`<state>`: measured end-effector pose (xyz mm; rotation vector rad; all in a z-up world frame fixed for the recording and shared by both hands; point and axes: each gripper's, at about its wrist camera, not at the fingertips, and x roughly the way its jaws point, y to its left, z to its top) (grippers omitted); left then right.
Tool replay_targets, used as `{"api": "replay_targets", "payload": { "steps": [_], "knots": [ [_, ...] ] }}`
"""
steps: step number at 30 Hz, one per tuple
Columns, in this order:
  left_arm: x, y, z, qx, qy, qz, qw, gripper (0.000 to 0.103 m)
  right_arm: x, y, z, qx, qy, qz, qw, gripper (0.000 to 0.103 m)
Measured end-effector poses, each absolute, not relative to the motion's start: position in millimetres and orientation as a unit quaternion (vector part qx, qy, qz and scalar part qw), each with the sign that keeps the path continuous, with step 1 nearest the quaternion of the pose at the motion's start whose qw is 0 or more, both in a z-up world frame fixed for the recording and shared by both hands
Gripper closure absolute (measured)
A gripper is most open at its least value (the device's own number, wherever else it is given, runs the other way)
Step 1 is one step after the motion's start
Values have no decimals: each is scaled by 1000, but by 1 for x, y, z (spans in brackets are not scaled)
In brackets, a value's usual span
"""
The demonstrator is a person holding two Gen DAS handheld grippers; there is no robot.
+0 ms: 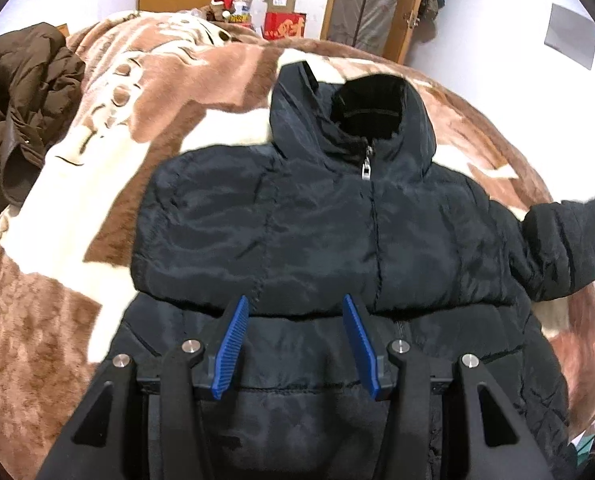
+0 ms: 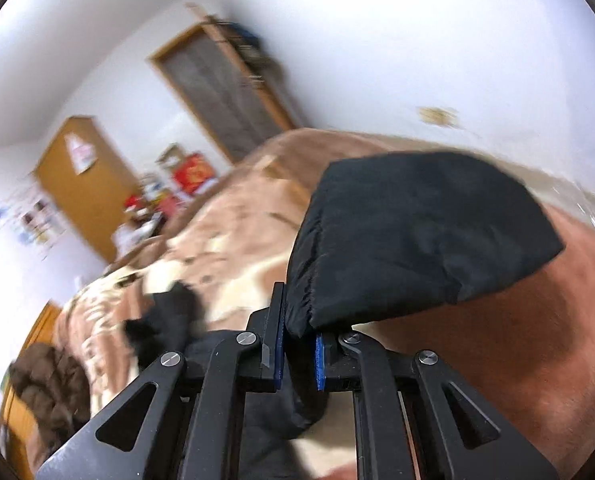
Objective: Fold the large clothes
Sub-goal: 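Grasp the other sleeve cuff with the right gripper and fold it across the chest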
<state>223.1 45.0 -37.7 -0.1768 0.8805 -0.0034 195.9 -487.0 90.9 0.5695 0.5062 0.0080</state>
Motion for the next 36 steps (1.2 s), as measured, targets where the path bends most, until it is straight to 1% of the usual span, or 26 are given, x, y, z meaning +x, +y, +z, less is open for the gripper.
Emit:
{"api": "replay_targets", "payload": {
  "steps": [3, 6, 8, 14, 18, 19, 21, 24, 26, 27, 28, 29, 32, 36],
  "knots": [
    [219, 55, -29, -94, 414, 2, 905, 52, 205, -435, 118, 247, 246, 64, 935, 92],
    [214, 66, -25, -106, 407, 7, 907, 52, 219, -380, 123, 219, 263, 118, 932, 92],
    [211, 75, -24, -113, 404, 12, 908, 52, 230, -342, 115, 198, 285, 147, 926, 92],
    [201, 107, -30, -130, 406, 33, 904, 52, 263, -247, 52, 173, 368, 199, 892, 92],
    [195, 129, -35, -144, 407, 48, 901, 52, 279, -214, 5, 156, 415, 206, 873, 91],
    [194, 133, -36, -147, 406, 51, 900, 52, 284, -206, -8, 152, 429, 208, 866, 90],
    [192, 138, -37, -151, 406, 54, 900, 52, 295, -190, -32, 141, 454, 215, 853, 89],
    [191, 142, -40, -158, 406, 52, 899, 52, 300, -175, -52, 131, 474, 222, 842, 80],
    [192, 142, -40, -161, 407, 47, 898, 52, 296, -173, -52, 132, 473, 227, 841, 67],
    [192, 140, -39, -162, 406, 43, 898, 52, 293, -173, -49, 136, 468, 233, 841, 63],
    [193, 138, -37, -163, 406, 40, 898, 52, 291, -172, -45, 138, 463, 239, 842, 54],
    [194, 136, -34, -163, 404, 36, 899, 52, 287, -174, -39, 139, 456, 246, 844, 48],
    [196, 126, -22, -163, 394, 23, 904, 52, 276, -177, -16, 140, 427, 259, 855, 47],
    [205, 106, -4, -153, 381, -3, 912, 52, 265, -211, 12, 156, 372, 241, 882, 47]
  ]
}}
